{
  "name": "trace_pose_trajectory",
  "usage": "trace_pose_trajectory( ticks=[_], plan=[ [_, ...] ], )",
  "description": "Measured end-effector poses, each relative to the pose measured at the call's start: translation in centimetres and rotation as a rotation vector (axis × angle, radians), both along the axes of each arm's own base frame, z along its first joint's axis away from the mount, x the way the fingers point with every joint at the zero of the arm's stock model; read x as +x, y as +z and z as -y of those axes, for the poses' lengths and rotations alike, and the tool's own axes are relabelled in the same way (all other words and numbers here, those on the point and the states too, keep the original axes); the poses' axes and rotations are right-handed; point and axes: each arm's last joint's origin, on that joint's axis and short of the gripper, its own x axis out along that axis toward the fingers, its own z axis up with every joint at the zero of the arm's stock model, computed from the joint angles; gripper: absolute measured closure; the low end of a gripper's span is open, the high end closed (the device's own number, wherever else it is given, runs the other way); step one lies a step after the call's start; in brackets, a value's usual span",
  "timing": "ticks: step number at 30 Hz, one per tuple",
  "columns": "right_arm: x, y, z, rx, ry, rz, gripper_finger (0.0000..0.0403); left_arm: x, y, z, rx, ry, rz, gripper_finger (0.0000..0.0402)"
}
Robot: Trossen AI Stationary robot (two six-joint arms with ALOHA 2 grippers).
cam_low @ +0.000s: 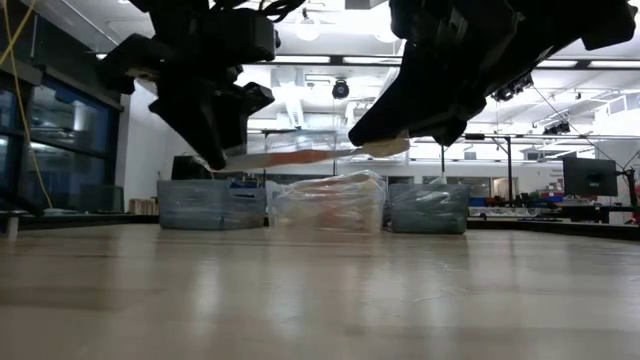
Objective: Pick & Place Toothbrushes
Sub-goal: Put the orange toothbrush into the transparent bin
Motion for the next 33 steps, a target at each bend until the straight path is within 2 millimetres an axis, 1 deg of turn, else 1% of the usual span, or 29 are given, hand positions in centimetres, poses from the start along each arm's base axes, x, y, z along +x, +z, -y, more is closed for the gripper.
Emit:
trace_pose_trajectory(
  ticks=[2,4,7,12,15,18,21,24,26,30,33],
  plan=[
    [0.0,0.0,0.0,0.009,-0.006,-0.001,0.0399,-0.1,0.3,0.0,0.003,0.003,-0.025,0.0226],
    [0.0,0.0,0.0,0.011,-0.008,-0.003,0.0399,-0.2,0.8,-0.1,0.002,0.022,-0.049,0.0204],
    [0.0,0.0,0.1,0.005,-0.023,0.0,0.0399,-0.5,1.5,-0.2,0.028,0.074,-0.094,0.0189],
    [-0.2,0.8,1.2,0.02,-0.077,-0.004,0.0399,-1.6,2.7,-0.5,0.053,0.132,-0.114,0.0193],
    [-0.6,1.7,2.0,-0.001,-0.132,-0.016,0.0399,-2.8,3.0,-0.7,0.047,0.154,-0.099,0.0201],
    [-1.4,3.1,2.8,-0.029,-0.172,-0.018,0.0399,-4.3,3.1,-1.0,0.031,0.201,-0.061,0.0212],
    [-2.0,4.7,3.8,-0.065,-0.209,0.0,0.0399,-6.0,2.6,-1.3,0.002,0.246,0.008,0.0222],
    [-2.3,5.7,5.4,-0.12,-0.258,0.001,0.0399,-7.5,1.8,-1.6,-0.044,0.272,0.12,0.0228],
    [-2.4,6.2,6.8,-0.155,-0.295,-0.003,0.0399,-8.5,0.8,-1.8,-0.07,0.282,0.182,0.023],
    [-1.8,6.7,10.5,-0.187,-0.362,-0.004,0.0399,-10.0,-0.6,-2.0,-0.119,0.281,0.319,0.0231],
    [-1.4,6.4,13.6,-0.197,-0.396,-0.031,0.0399,-10.6,-1.5,-2.1,-0.142,0.277,0.383,0.0231]
  ],
)
